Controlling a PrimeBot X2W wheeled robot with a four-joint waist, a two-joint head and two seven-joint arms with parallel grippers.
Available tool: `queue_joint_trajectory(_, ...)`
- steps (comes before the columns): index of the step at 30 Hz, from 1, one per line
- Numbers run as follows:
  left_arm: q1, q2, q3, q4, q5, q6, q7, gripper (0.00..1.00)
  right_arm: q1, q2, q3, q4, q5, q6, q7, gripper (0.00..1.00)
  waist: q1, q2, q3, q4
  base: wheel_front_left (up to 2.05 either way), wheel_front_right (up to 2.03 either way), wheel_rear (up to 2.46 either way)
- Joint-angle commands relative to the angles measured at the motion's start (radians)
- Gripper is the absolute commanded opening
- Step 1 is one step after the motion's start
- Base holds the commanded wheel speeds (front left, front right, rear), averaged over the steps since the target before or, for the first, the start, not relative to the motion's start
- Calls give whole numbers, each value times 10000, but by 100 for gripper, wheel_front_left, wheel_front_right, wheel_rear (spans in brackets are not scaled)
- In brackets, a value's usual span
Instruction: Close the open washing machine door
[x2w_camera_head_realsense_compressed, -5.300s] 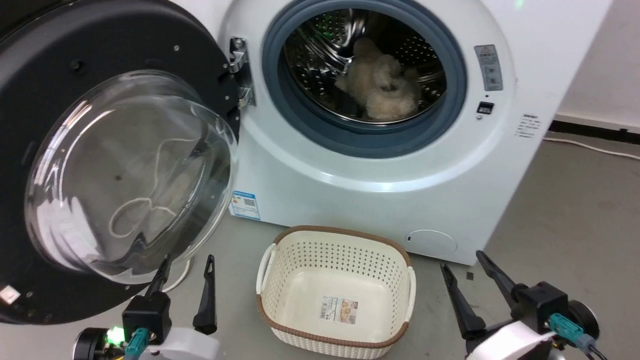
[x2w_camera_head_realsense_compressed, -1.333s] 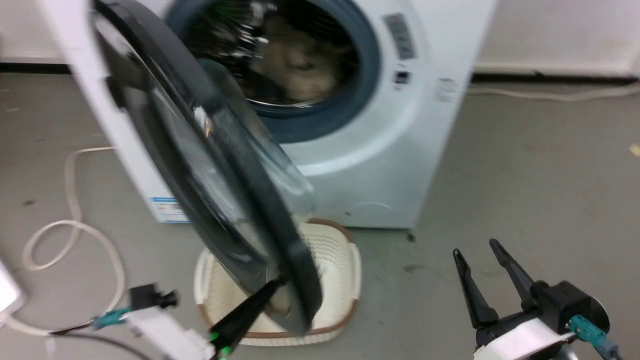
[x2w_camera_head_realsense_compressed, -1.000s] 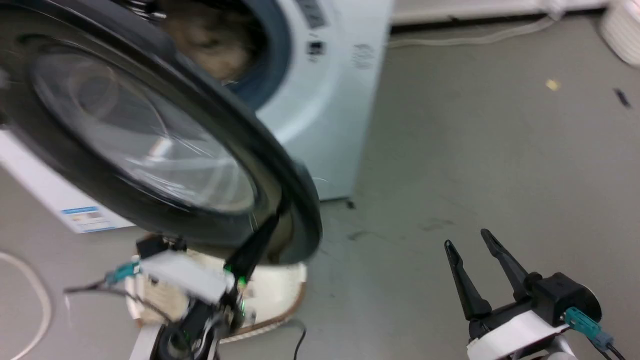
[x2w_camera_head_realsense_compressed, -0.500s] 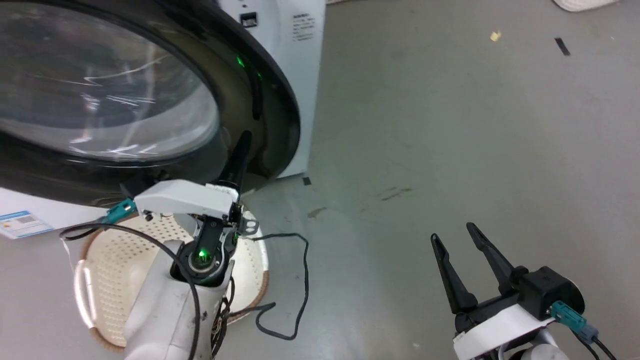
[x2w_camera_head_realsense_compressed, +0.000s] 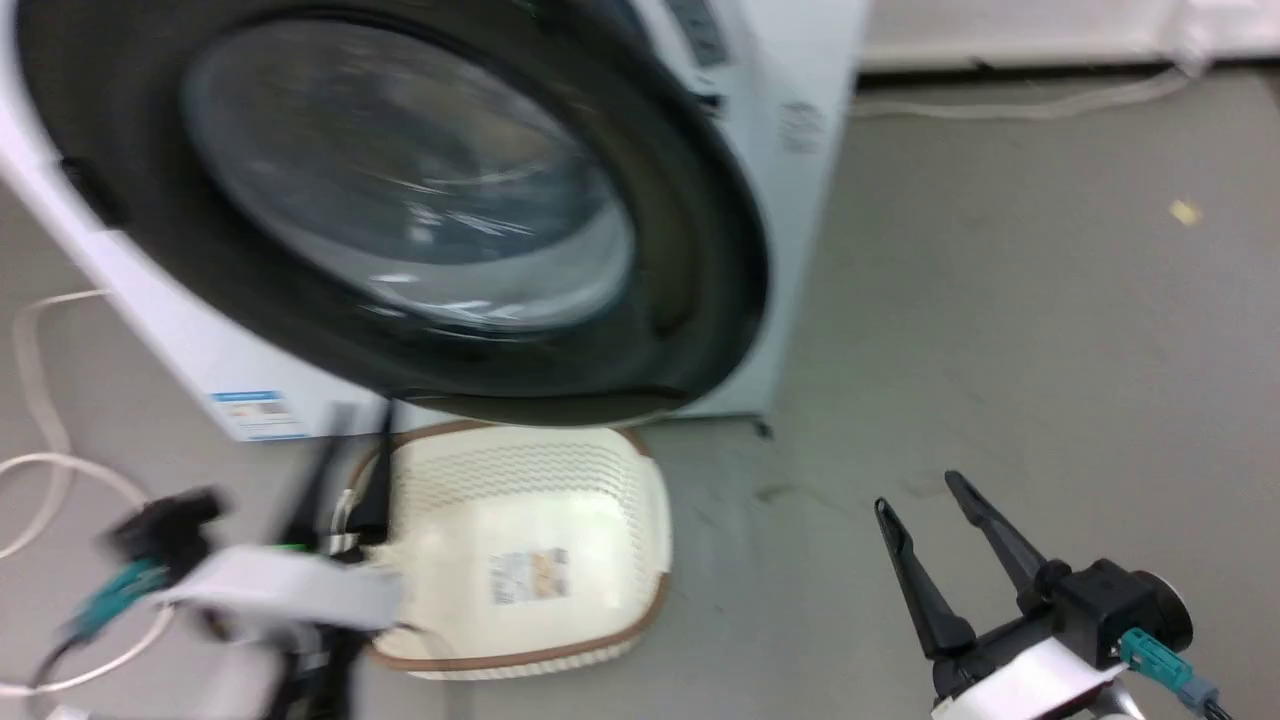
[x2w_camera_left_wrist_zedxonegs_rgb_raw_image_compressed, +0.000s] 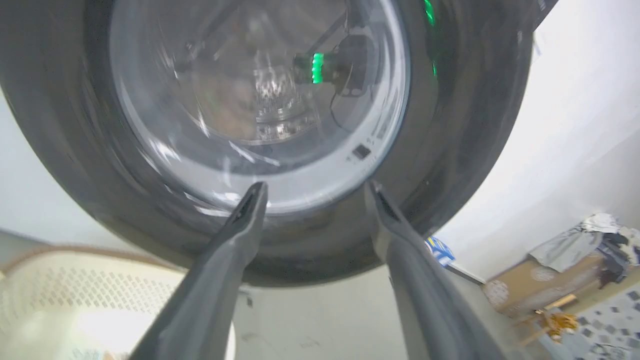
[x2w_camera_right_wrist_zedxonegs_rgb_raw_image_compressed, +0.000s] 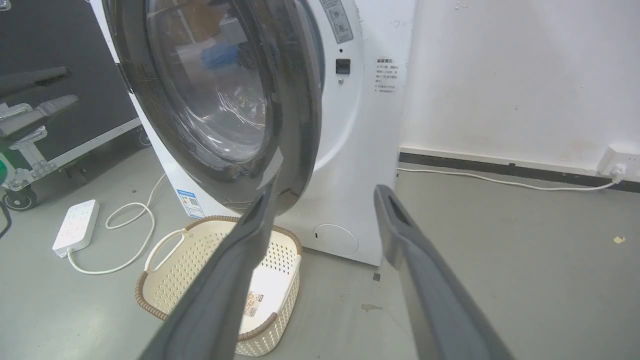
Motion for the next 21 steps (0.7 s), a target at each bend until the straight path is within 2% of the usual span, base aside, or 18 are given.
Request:
queue_joint_trajectory(1,219,-36,417,-245,579,-44,-46,100,108,-75,37,-79,67,8,6,100,1,-1,-616,754,0,0,0)
queue_joint_trajectory(4,1056,-312,1685,-1158,3292,59,-52,100,186,-188,128,-187,125,8,92,100,1,-1,-856,1199,0,0,0)
queue_joint_trajectory(6,1577,-382,1990,-1719,5144,262,-53,100,212,-225,190,-260,165,8,144,100,1,-1,-953,1433,0,0,0)
queue_joint_trajectory(8,2035,-545,2025,-2050,6410,433,-54,100,226,-232,220,-314,193,8,184,100,1,-1,-1014,1639,0,0,0)
queue_joint_trajectory(11,2552,-766,1900,-2306,7604,600,-55,100,216,-242,299,-347,181,8,214,100,1,-1,-1020,1877,0,0,0)
queue_joint_trajectory(15,2932,-1036,1828,-2237,8217,668,-55,100,93,-256,402,-300,167,8,247,100,1,-1,-886,2139,0,0,0)
queue_joint_trajectory(16,2964,-1031,1775,-2145,8369,660,-55,100,31,-273,421,-272,195,8,284,74,1,-1,-816,2205,0,0,0)
queue_joint_trajectory(18,2946,-1040,1665,-1985,8609,651,-56,100,-164,-395,502,-238,202,8,356,0,1,-1,-624,2336,0,0,0)
queue_joint_trajectory(21,2770,-1156,1623,-1969,8724,638,-56,100,-628,-667,669,-245,221,8,510,0,1,-1,-230,2532,0,0,0)
